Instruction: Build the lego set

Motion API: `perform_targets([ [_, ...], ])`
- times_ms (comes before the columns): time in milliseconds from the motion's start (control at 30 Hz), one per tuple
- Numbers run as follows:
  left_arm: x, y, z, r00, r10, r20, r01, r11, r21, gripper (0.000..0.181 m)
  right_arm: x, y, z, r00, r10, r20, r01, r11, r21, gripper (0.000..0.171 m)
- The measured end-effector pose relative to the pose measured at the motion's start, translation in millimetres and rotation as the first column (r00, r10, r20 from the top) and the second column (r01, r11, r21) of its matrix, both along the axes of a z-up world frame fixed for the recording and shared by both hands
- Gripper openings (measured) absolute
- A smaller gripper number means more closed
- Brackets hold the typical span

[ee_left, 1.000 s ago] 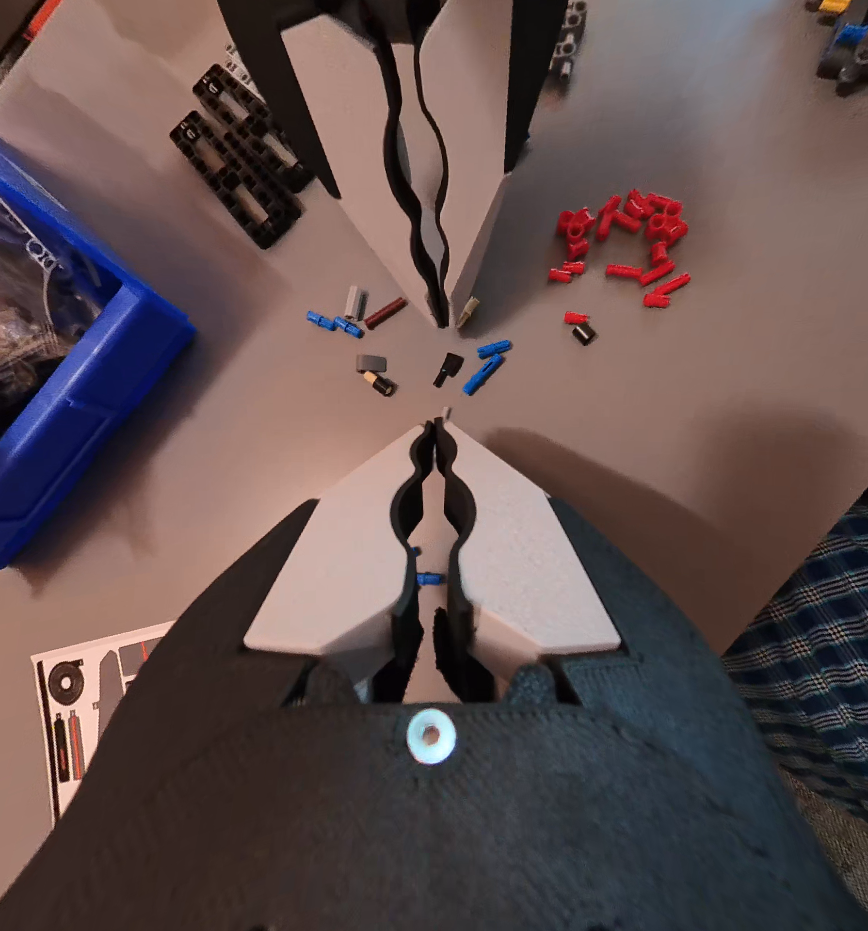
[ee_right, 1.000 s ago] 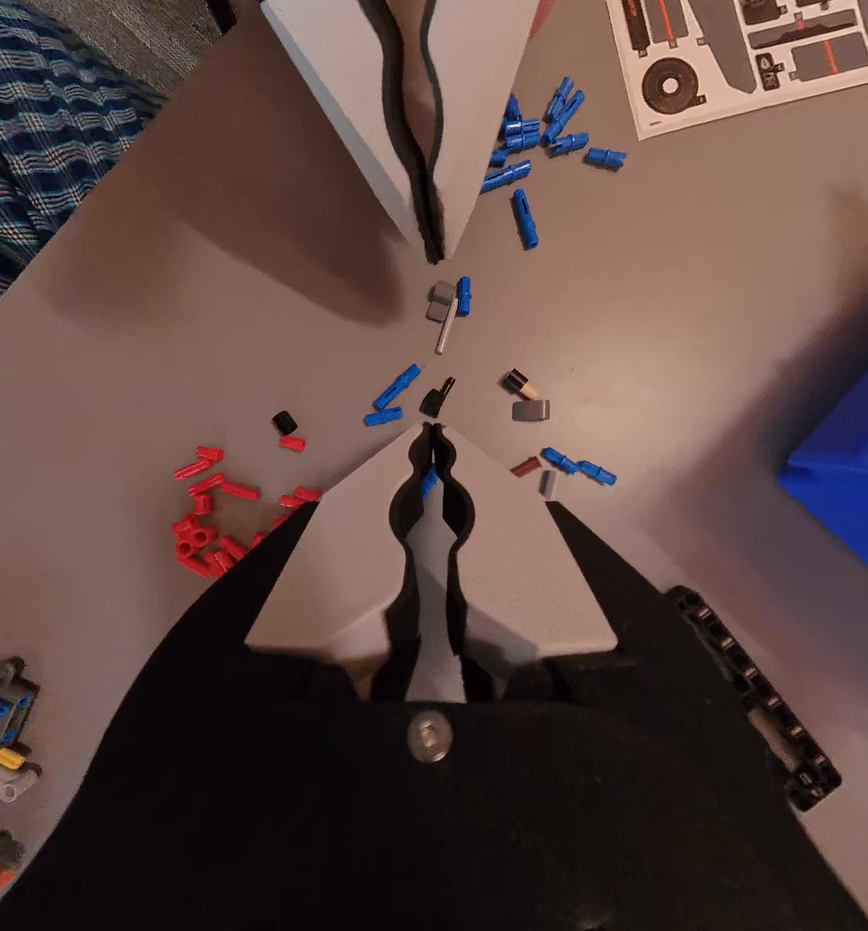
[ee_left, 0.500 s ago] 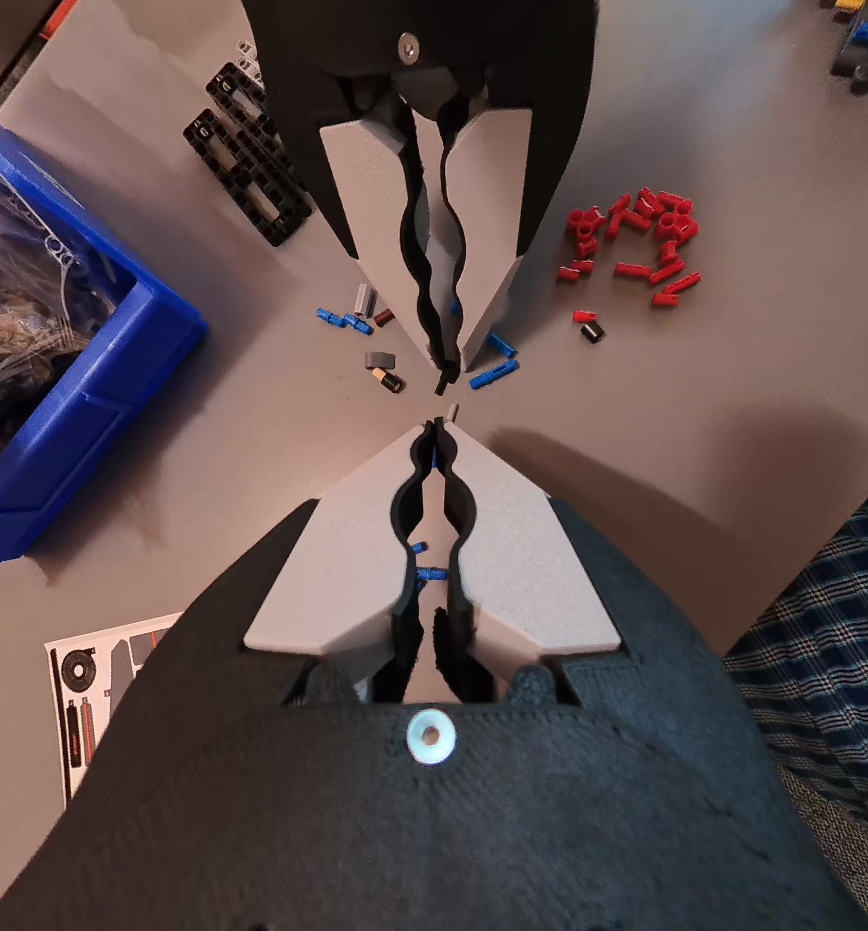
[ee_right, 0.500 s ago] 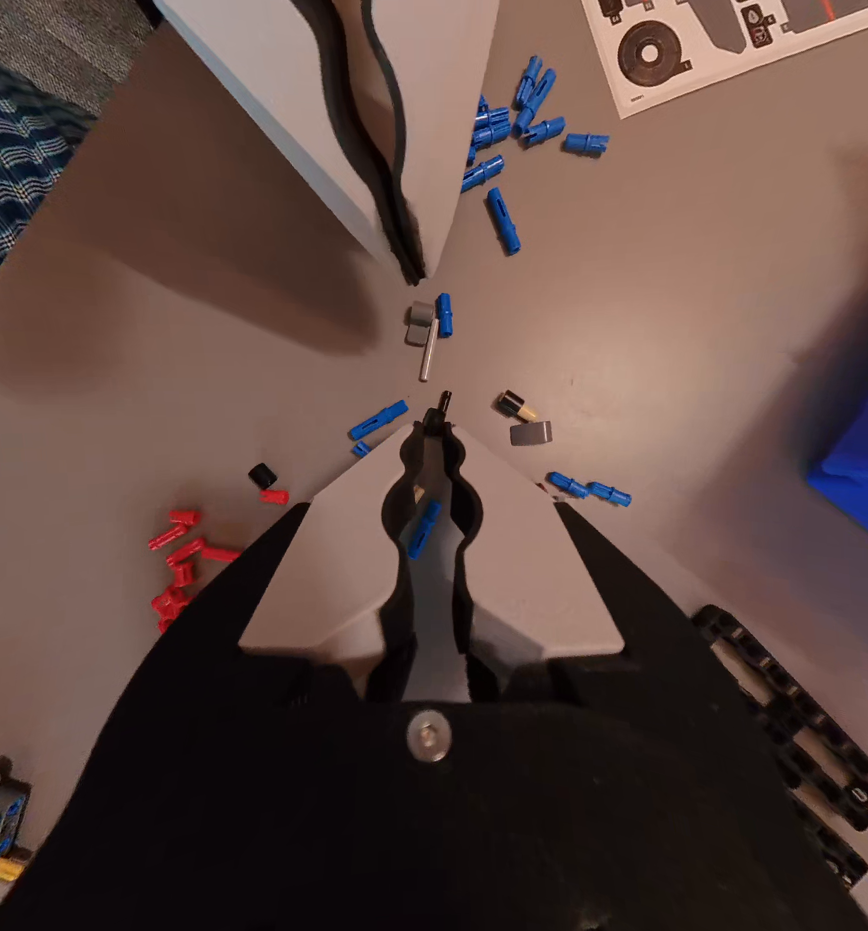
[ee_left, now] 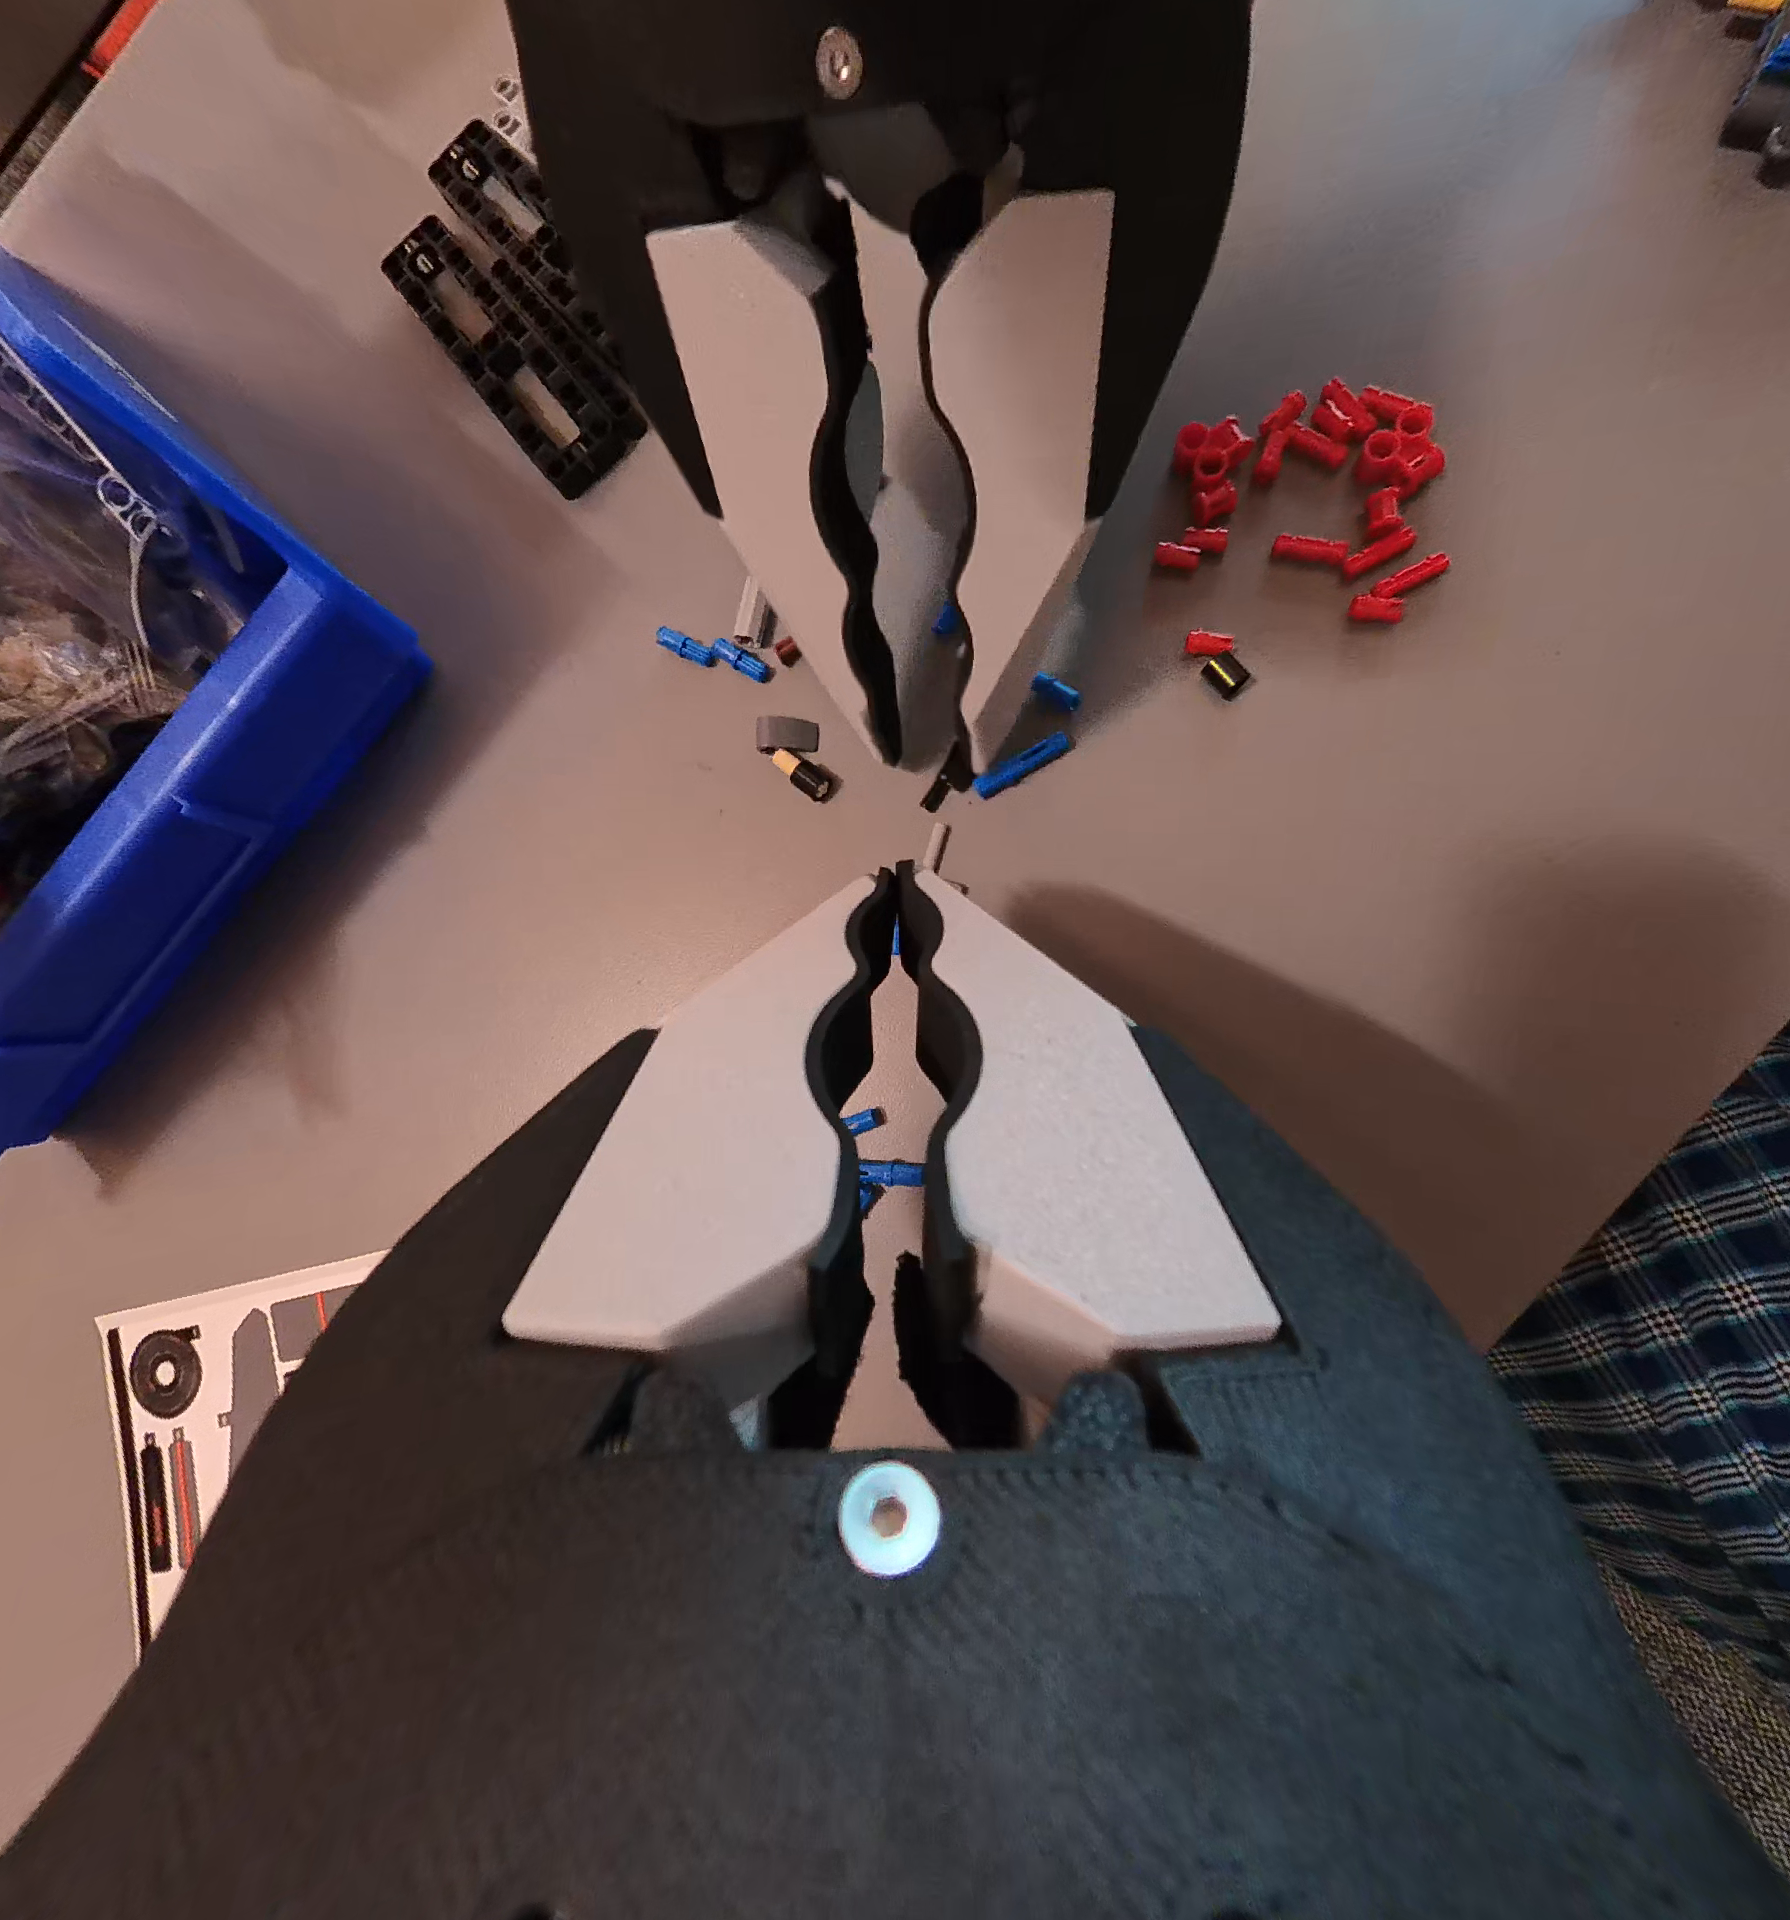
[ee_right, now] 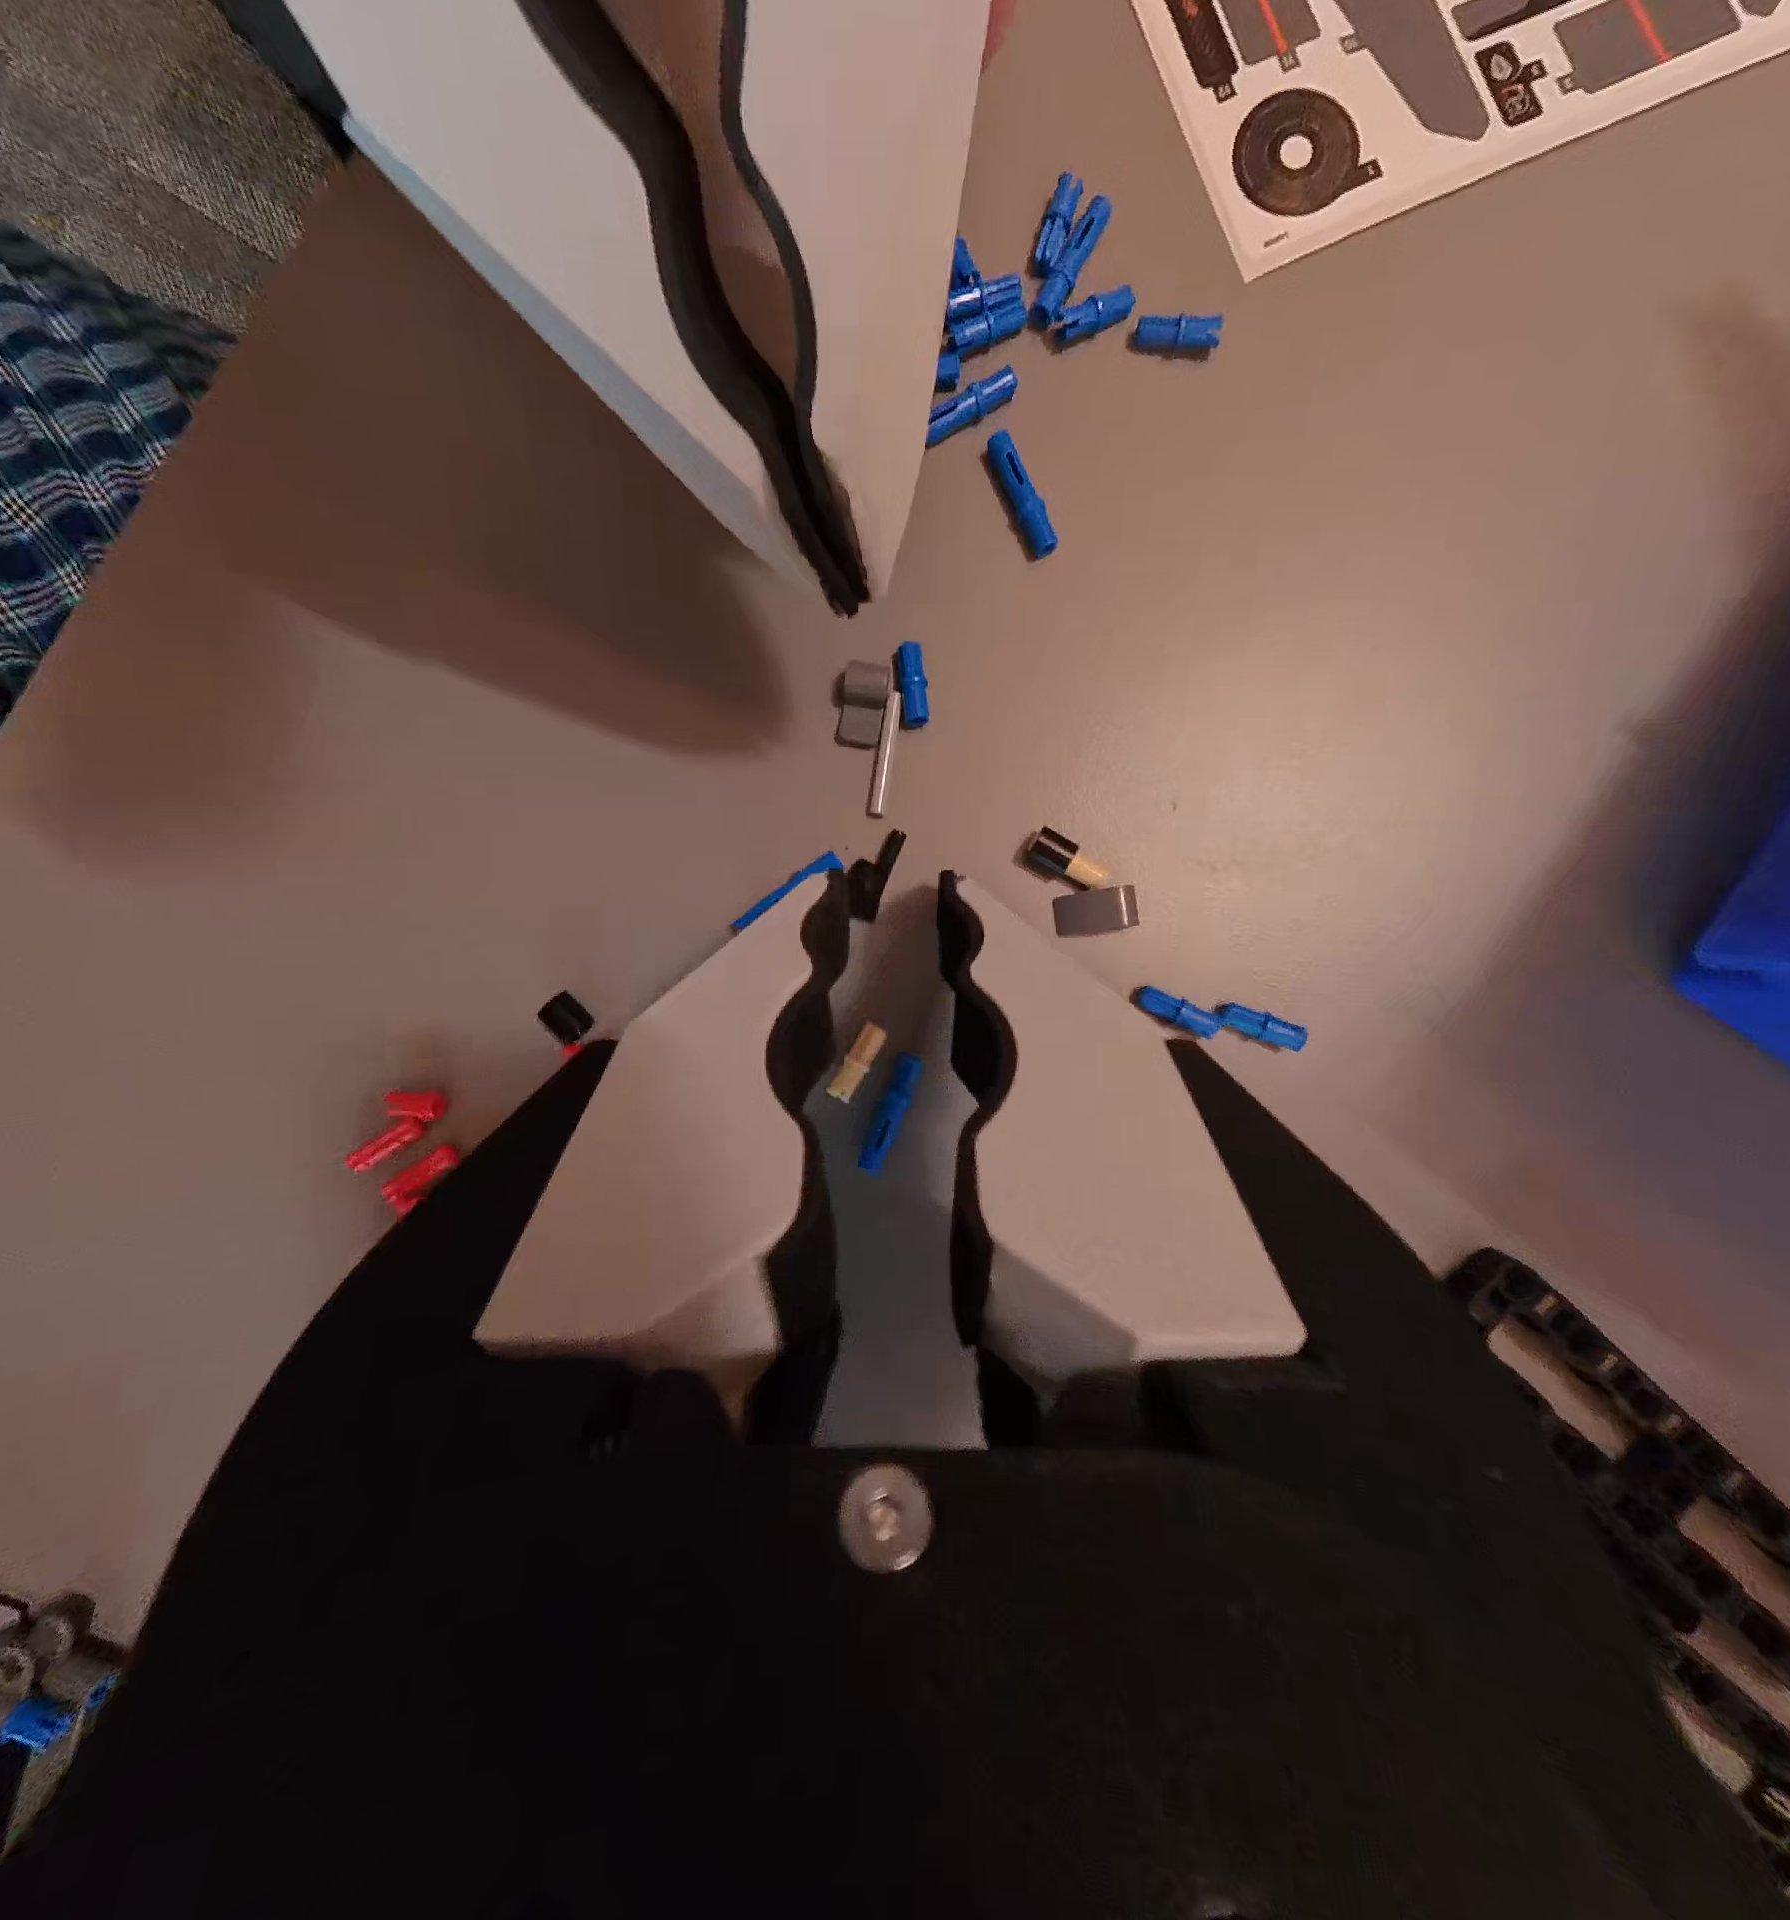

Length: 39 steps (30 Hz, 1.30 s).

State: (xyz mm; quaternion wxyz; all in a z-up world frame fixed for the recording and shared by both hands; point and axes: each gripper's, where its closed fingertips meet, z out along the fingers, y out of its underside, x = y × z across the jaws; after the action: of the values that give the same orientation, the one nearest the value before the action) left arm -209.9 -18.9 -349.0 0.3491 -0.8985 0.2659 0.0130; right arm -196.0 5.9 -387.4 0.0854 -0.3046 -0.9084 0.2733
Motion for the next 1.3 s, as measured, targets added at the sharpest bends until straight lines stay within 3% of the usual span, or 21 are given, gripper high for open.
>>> perform_targets([
  [133, 0.1, -0.5, 0.0, 1.000, 0.000, -0.001, 0.000, 1.000, -0.002, 0.000, -4.0, -6.9, -3.7, 1.000, -0.005, 0.003, 0.005, 1.000, 0.016, 0.012],
  [233, -1.7, -1.1, -0.7, 1.000, 0.004, -0.001, -0.004, 1.000, -0.004, 0.000, -7.4, -6.2, -5.2, 1.000, -0.027, -0.006, 0.027, 0.999, 0.036, 0.000],
  [600, 4.3, -1.2, 3.5, 1.000, -0.010, 0.006, 0.010, 1.000, 0.006, 0.000, -5.5, 0.8, 12.8, 0.996, -0.087, 0.020, 0.088, 0.994, -0.057, 0.000],
  [900, 66.4, 4.9, -11.5, 0.990, -0.136, 0.042, 0.137, 0.990, -0.013, 0.010, 27.0, 35.9, 41.5, 0.987, -0.162, -0.013, 0.161, 0.985, -0.062, 0.000],
  [1133, 85.1, 9.2, -39.0, 0.997, -0.067, 0.041, 0.071, 0.993, -0.093, 0.021, 54.9, 50.1, 50.3, 0.979, -0.201, -0.040, 0.198, 0.978, -0.060, 0.000],
  [1300, 88.3, 12.7, -42.8, 0.999, -0.019, 0.048, 0.024, 0.994, -0.106, 0.009, 64.1, 58.2, 56.8, 0.973, -0.222, -0.062, 0.218, 0.974, -0.069, 0.000],
])
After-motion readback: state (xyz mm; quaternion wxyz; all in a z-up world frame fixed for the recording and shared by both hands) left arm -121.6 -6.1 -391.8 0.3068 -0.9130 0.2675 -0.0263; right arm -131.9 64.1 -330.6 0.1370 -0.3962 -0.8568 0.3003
